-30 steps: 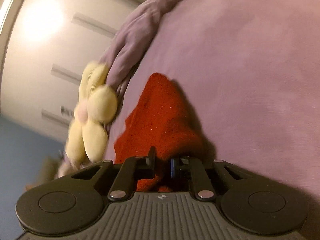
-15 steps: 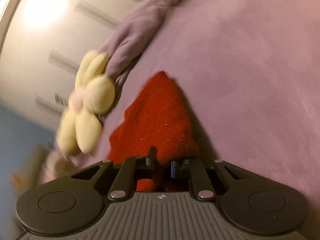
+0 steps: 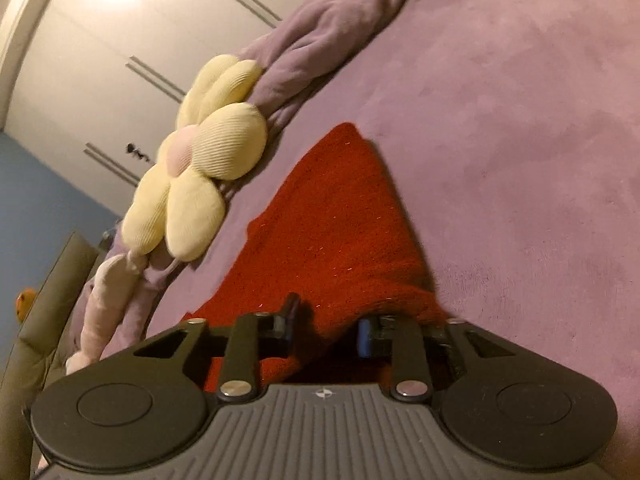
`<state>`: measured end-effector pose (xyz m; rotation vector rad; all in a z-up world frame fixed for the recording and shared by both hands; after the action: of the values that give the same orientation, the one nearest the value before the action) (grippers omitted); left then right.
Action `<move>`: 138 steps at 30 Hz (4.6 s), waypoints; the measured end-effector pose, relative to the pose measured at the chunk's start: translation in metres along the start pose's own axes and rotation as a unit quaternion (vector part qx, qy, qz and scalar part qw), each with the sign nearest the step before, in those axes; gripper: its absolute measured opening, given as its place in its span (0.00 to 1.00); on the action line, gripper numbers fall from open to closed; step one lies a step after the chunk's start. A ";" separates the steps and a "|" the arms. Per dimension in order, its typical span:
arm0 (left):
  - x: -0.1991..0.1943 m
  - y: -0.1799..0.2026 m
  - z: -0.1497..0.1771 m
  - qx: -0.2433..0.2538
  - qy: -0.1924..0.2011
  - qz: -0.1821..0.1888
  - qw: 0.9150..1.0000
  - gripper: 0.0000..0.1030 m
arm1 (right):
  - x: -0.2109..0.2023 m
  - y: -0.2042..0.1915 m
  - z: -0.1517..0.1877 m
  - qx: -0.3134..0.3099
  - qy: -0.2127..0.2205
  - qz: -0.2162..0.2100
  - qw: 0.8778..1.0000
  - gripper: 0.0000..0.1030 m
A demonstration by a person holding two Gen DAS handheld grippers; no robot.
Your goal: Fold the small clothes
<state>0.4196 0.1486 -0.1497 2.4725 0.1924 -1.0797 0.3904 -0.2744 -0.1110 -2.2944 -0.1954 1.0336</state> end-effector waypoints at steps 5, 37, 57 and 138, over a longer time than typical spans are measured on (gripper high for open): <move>-0.009 0.011 0.000 -0.007 -0.006 0.036 0.999 0.12 | -0.003 -0.003 -0.007 -0.085 0.024 0.073 0.993 0.09; -0.010 0.030 0.030 0.084 0.018 -0.043 0.995 0.37 | 0.021 -0.061 0.012 -0.377 -0.013 0.171 0.910 0.26; -0.022 0.009 0.031 0.030 0.005 -0.012 0.999 0.44 | 0.010 -0.061 0.025 -0.413 0.002 0.164 0.896 0.32; -0.078 -0.050 0.069 -0.039 0.060 0.039 0.997 0.53 | 0.075 -0.163 0.066 -0.197 -0.099 -0.014 0.975 0.42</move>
<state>0.3056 0.1666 -0.1508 2.4551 0.1687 -0.8764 0.4121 -0.0850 -0.0975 -2.5212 -0.5585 1.3050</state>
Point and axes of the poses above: each gripper's, at about its wrist camera, not at the fingertips, and x roughly the way its jaws point, y to its right, z to its underside, the point moved 8 cm from there along x, roughly the way its jaws point, and after that the axes turned 10 degrees about -x, right-handed, at the moved point
